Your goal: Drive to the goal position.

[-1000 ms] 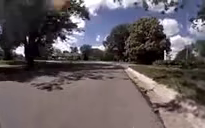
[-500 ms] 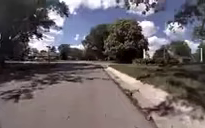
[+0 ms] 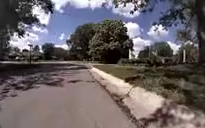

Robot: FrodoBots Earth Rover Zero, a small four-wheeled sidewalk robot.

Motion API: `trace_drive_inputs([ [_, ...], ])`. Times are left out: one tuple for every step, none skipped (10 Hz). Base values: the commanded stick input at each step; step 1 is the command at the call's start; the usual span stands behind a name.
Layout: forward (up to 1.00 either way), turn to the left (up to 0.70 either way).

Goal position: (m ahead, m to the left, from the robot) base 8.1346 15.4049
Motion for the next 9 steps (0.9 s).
trace_drive_inputs([
  [0.0,0.1],
  [0.0,0.65],
  [0.0,0.68],
  [0.0,0.7],
  [0.0,0.7],
  [0.0,0.7],
  [0.0,0.7],
  [0.0,0.7],
  [0.0,0.7],
])
